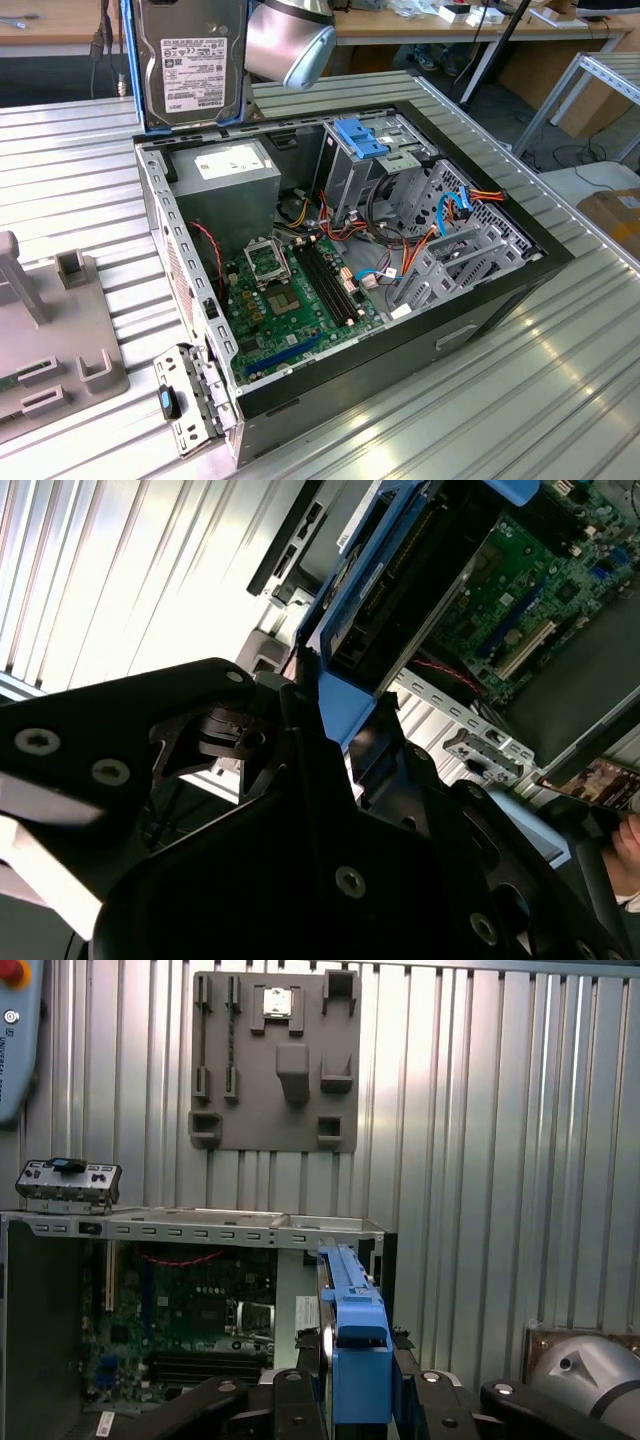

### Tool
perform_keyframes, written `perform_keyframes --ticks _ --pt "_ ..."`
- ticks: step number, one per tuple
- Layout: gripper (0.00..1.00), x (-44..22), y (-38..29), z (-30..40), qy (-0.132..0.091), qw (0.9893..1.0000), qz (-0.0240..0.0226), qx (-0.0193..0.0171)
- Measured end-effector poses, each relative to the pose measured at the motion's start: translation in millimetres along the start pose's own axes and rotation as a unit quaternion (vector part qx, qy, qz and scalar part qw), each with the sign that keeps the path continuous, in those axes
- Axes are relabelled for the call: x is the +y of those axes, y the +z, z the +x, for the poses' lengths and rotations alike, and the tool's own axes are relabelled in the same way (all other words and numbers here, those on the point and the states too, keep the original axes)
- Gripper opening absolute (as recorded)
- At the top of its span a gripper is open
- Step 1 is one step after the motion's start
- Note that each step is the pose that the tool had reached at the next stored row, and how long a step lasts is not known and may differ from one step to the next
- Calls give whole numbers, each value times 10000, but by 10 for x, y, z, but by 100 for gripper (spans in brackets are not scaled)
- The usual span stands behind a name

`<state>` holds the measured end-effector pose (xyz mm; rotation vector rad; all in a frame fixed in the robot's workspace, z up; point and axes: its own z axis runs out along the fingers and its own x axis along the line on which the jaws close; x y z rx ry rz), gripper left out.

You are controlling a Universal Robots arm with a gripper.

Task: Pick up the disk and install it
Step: 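Pick up the disk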

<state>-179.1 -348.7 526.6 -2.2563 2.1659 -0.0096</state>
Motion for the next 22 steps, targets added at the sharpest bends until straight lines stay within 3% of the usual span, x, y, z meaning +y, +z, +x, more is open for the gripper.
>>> perform_keyframes --ticks 9,14,19,22 --pt "36 -191 3 7 0 10000 0 0" --pt "36 -202 3 8 -1 10000 0 0" --pt "36 -325 5 13 0 10000 0 0" --pt "36 -358 5 14 -1 10000 0 0"
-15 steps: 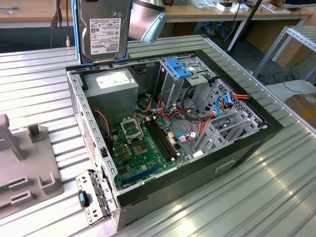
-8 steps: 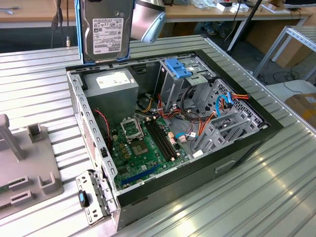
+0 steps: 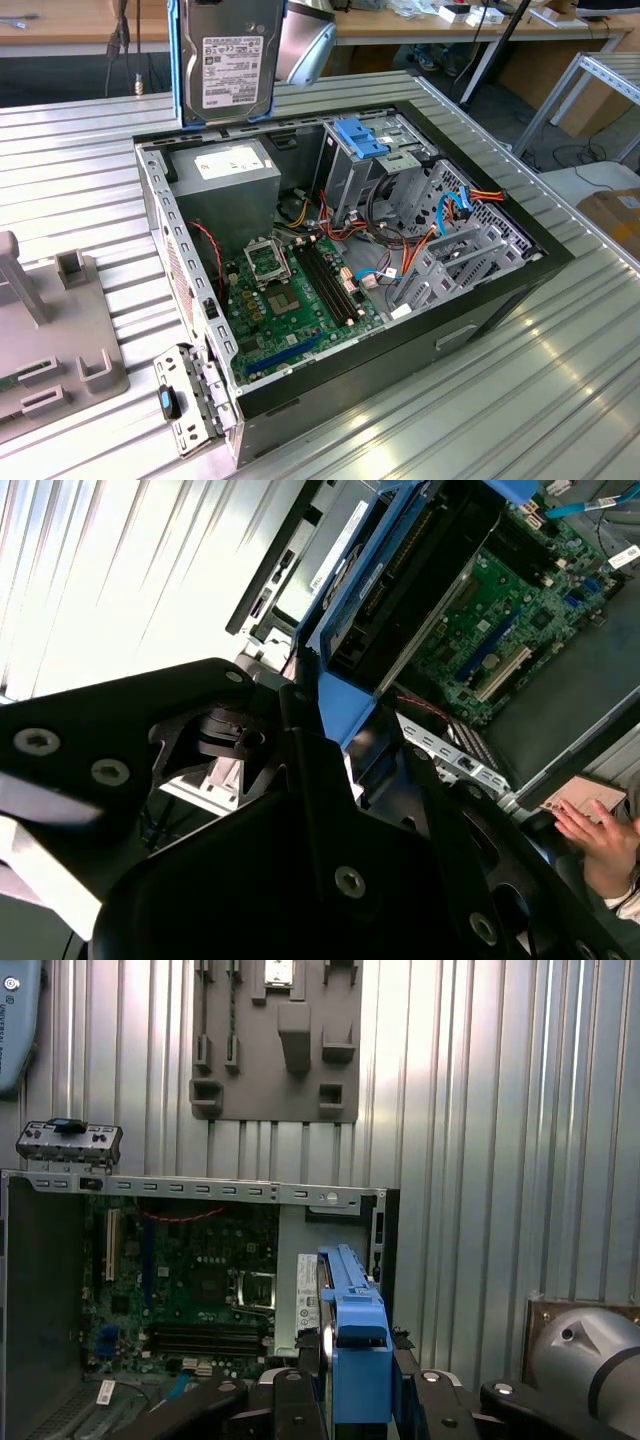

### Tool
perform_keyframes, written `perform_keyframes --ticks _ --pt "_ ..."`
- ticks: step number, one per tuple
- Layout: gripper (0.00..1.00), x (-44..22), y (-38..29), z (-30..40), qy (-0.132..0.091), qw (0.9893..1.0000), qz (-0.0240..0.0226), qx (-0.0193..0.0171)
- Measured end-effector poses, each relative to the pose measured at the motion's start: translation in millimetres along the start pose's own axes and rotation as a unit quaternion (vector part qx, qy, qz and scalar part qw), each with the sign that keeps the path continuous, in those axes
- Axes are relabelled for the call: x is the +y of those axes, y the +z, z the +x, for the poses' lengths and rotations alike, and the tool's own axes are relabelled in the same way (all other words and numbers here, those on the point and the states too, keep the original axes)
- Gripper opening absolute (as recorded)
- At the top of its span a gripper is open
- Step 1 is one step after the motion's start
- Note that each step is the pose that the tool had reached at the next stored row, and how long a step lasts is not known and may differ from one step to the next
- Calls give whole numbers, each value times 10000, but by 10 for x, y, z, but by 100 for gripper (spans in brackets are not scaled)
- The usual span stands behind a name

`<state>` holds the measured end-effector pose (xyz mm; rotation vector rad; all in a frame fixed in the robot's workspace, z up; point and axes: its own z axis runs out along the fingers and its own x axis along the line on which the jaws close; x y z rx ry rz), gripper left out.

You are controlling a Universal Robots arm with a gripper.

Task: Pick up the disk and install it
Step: 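Pick up the disk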

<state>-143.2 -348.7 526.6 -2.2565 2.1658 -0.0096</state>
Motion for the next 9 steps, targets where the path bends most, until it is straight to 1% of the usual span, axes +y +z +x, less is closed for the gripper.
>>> perform_keyframes --ticks 5,9 --pt "36 -17 1 1 -1 10000 1 0" --pt "36 -58 1 2 0 10000 0 0"
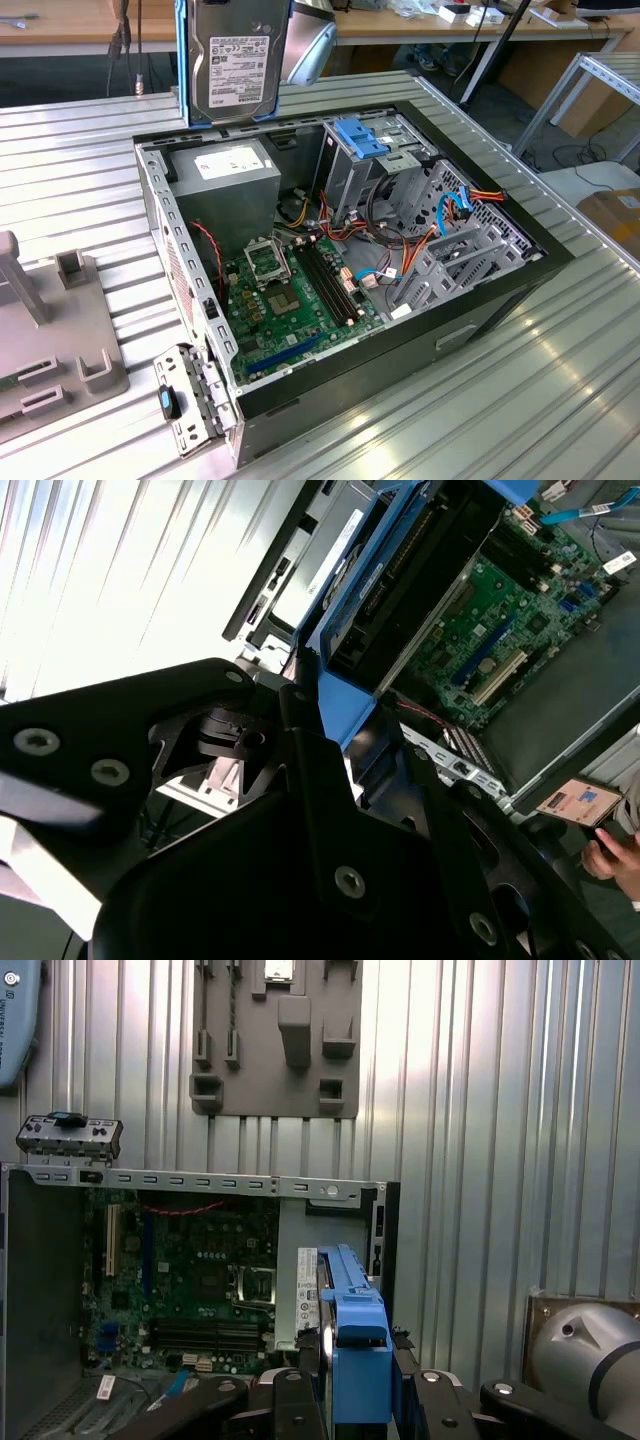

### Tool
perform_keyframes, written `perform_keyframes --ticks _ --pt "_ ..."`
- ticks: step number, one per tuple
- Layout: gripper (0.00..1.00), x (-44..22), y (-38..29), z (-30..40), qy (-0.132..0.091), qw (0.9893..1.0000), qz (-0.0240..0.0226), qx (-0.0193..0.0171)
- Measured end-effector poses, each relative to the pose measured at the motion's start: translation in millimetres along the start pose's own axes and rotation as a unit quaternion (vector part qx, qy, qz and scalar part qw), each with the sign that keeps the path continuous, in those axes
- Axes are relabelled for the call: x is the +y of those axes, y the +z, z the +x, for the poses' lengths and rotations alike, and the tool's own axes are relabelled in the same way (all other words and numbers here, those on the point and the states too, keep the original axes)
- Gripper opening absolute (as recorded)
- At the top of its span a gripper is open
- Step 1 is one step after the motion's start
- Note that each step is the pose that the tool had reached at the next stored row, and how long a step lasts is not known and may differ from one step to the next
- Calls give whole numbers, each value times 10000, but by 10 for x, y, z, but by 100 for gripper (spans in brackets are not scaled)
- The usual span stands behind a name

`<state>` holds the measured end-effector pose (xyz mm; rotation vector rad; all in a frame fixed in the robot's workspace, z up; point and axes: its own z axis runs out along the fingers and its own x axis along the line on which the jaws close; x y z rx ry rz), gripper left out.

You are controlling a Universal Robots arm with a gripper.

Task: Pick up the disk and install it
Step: 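Pick up the disk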

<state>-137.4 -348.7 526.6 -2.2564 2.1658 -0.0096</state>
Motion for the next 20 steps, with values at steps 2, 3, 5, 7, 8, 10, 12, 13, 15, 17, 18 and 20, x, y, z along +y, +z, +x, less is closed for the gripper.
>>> perform_keyframes --ticks 2,3,5,7,8,10,12,13,15,17,18,20 --pt "36 -16 0 1 0 10000 0 0" --pt "36 -30 0 2 0 10000 0 0" --pt "36 -41 0 2 0 10000 0 0" --pt "36 -45 1 2 0 10000 0 0" --pt "36 -49 1 2 0 10000 0 0" --pt "36 -53 1 2 0 10000 0 0" --pt "36 -60 1 3 0 10000 0 0" --pt "36 -64 1 3 0 10000 0 0" --pt "36 -86 1 3 0 10000 0 0" --pt "36 -102 1 4 0 10000 0 0" --pt "36 -112 2 4 0 10000 0 0" --pt "36 -133 2 5 0 10000 0 0"
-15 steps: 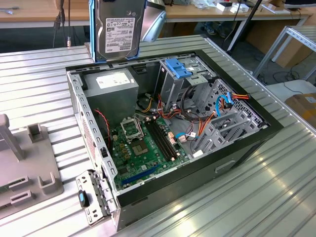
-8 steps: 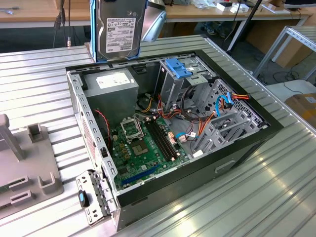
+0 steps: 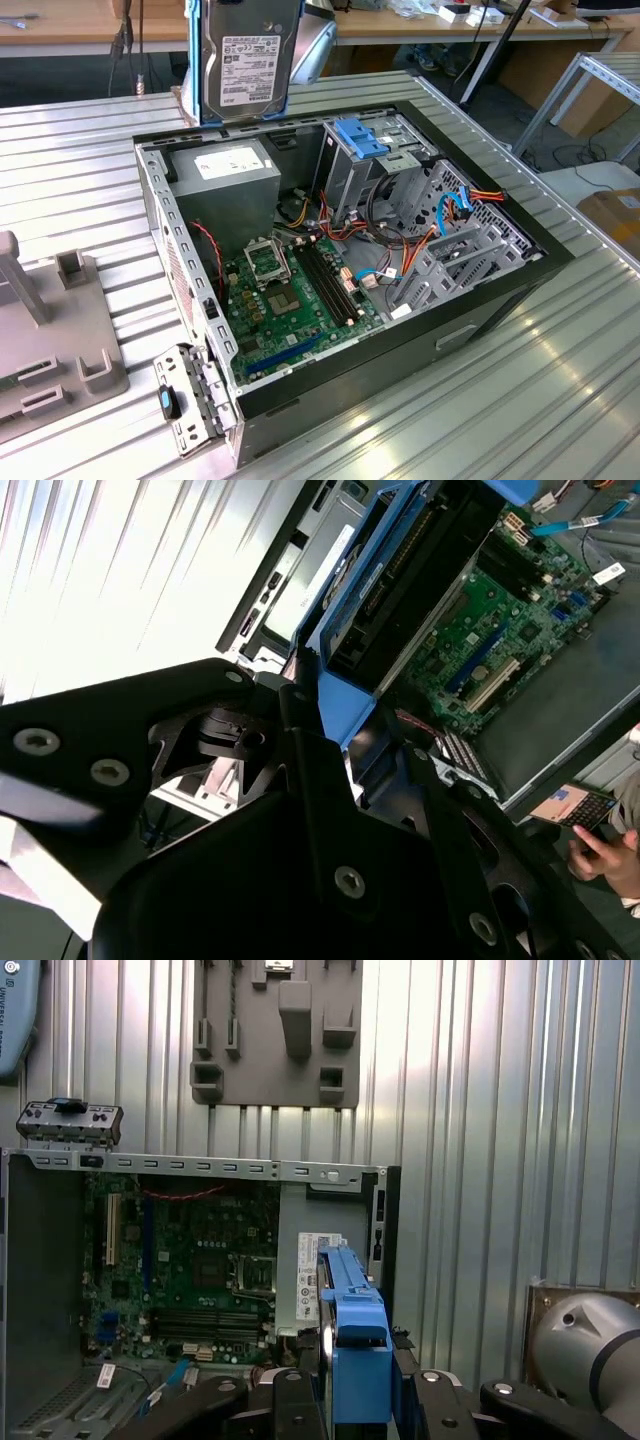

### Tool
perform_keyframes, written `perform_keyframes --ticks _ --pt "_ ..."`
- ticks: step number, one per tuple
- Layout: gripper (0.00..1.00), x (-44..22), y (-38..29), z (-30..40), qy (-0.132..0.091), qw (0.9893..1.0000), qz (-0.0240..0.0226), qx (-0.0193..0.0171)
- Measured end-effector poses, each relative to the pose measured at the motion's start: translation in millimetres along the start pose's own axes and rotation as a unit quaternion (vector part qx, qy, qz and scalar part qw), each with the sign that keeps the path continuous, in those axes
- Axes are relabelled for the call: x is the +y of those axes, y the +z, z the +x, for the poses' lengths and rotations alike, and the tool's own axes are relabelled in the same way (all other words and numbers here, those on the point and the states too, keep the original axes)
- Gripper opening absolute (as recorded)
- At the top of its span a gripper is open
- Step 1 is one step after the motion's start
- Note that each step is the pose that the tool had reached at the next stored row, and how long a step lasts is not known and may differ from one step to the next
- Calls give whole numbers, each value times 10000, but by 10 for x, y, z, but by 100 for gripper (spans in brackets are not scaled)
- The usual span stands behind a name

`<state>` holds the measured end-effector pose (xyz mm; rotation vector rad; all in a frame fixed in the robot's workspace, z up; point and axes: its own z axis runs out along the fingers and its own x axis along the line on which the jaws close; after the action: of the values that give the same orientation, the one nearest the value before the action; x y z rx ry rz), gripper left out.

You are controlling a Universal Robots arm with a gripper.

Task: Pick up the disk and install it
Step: 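Pick up the disk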

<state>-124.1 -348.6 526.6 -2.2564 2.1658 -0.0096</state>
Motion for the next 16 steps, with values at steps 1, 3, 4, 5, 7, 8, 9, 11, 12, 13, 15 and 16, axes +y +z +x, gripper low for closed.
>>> perform_keyframes --ticks 1,3,4,5,7,8,9,11,12,13,15,16 --pt "36 -8 0 0 0 10000 0 0" --pt "36 -26 1 2 0 10000 0 0" --pt "36 -31 0 1 0 10000 0 0" --pt "36 -40 1 2 0 10000 0 0" --pt "36 -48 1 2 0 10000 0 0" --pt "36 -51 1 2 0 10000 0 0" --pt "36 -54 1 2 0 10000 0 0" --pt "36 -59 1 3 0 10000 0 0" --pt "36 -60 1 3 0 10000 1 0" --pt "36 -64 1 3 0 10000 0 0" --pt "36 -70 1 3 0 10000 0 0" --pt "36 -73 1 3 0 10000 0 0"
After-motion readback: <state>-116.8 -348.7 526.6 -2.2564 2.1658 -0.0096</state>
